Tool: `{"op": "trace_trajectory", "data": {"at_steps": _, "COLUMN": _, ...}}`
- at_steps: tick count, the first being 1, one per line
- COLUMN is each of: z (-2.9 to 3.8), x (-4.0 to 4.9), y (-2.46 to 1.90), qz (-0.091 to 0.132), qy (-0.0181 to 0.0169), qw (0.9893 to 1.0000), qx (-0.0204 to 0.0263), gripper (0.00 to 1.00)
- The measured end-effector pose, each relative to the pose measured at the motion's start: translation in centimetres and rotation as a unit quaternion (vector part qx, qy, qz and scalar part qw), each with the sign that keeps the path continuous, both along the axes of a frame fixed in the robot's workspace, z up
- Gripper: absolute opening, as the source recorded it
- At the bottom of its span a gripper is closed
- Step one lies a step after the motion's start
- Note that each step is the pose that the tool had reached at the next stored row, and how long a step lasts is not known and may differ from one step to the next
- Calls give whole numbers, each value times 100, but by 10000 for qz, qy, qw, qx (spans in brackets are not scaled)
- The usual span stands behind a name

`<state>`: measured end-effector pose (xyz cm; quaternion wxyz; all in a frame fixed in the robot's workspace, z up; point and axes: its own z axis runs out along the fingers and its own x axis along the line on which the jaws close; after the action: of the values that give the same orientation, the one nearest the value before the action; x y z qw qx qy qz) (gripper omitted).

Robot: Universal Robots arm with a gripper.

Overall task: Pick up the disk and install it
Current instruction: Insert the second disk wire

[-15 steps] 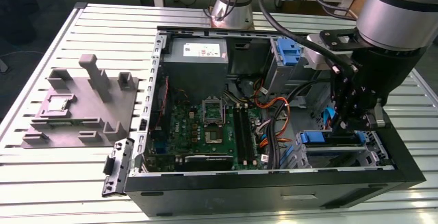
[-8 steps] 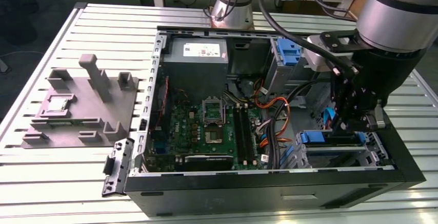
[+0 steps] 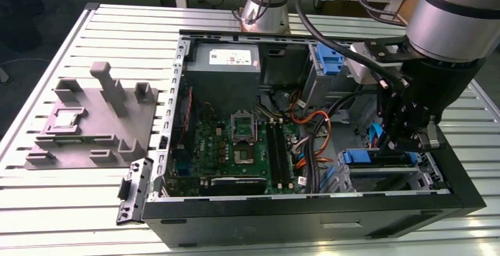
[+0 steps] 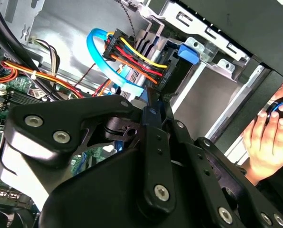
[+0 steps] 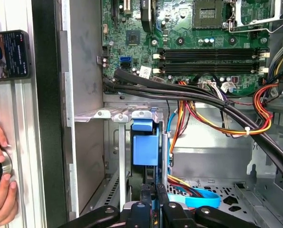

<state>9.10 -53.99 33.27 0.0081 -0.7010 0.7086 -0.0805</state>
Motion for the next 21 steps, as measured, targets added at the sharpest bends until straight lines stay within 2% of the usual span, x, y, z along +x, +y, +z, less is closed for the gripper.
{"op": "trace_trajectory", "data": {"at_steps": 11, "z": -64, "x": 0, "y": -9, "qz": 2, "qy": 0, "qw": 10000, "qx": 13, "gripper": 16}}
{"op": "trace_trajectory", "data": {"at_steps": 14, "z": -61, "x": 0, "y": -7, "qz": 2, "qy": 0, "qw": 10000, "qx": 16, "gripper": 16}}
{"op": "trace_trajectory", "data": {"at_steps": 16, "z": -30, "x": 0, "y": -7, "qz": 2, "qy": -1, "qw": 10000, "qx": 34, "gripper": 16}}
{"op": "trace_trajectory", "data": {"at_steps": 18, "z": 56, "x": 0, "y": -8, "qz": 2, "qy": 0, "qw": 10000, "qx": 20, "gripper": 16}}
{"op": "trace_trajectory", "data": {"at_steps": 21, "z": 74, "x": 0, "y": -8, "qz": 2, "qy": 0, "qw": 10000, "qx": 20, "gripper": 16}}
